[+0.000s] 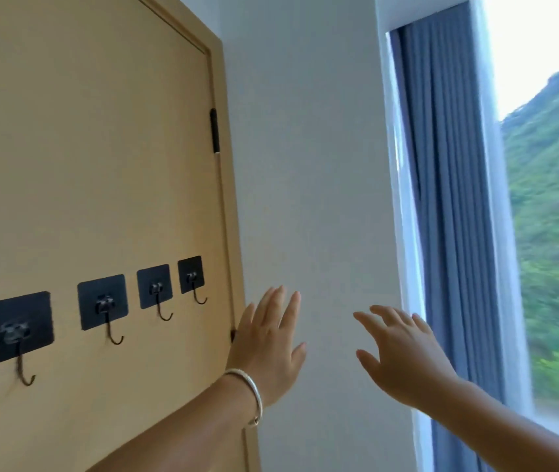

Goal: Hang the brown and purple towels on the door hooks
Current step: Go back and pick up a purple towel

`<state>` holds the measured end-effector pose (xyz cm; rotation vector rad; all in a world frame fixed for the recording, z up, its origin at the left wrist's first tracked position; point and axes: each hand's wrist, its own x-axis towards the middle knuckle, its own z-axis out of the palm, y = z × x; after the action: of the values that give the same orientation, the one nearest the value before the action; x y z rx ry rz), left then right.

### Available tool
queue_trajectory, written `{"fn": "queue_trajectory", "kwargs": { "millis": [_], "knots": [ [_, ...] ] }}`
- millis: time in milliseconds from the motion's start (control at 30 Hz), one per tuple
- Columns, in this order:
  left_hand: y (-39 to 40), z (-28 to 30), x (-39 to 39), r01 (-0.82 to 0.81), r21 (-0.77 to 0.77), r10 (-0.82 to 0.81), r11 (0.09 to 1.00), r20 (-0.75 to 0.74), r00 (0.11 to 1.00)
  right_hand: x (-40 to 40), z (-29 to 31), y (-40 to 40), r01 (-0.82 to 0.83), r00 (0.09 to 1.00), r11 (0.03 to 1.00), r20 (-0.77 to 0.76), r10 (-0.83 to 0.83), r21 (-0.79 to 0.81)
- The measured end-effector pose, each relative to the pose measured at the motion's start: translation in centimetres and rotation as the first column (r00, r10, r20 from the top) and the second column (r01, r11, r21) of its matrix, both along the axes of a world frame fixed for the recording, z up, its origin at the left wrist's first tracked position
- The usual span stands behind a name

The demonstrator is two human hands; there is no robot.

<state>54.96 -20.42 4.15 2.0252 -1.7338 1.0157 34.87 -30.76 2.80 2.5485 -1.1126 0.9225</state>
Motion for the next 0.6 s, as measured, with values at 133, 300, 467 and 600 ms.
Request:
{"fn": "queue_trajectory", "kwargs": {
  "millis": [133,300,467,600],
  "knots": [
    [-3.9,-0.5,-3.0,0.202,0.021,-0.201,0.979,-0.050,0.978,-5.9,0.5,0.3,0.241,0.970,0.970,-0.039,-0.241,0.019],
    [-6.7,-2.0,-10.0,0.464,0.041,-0.460,0.885,-0.080,0.884,-13.3,0.0,3.6,0.508,0.859,0.861,-0.079,-0.505,0.014],
    [-8.0,-3.4,-19.3,0.669,0.121,-0.657,0.733,-0.127,0.743,-22.0,-0.8,8.8,0.711,0.701,0.702,-0.089,-0.707,0.028],
    [-7.5,-3.7,-28.2,0.790,0.150,-0.776,0.594,-0.153,0.612,-29.8,-1.7,14.4,0.851,0.524,0.523,-0.130,-0.842,0.049]
  ]
}}
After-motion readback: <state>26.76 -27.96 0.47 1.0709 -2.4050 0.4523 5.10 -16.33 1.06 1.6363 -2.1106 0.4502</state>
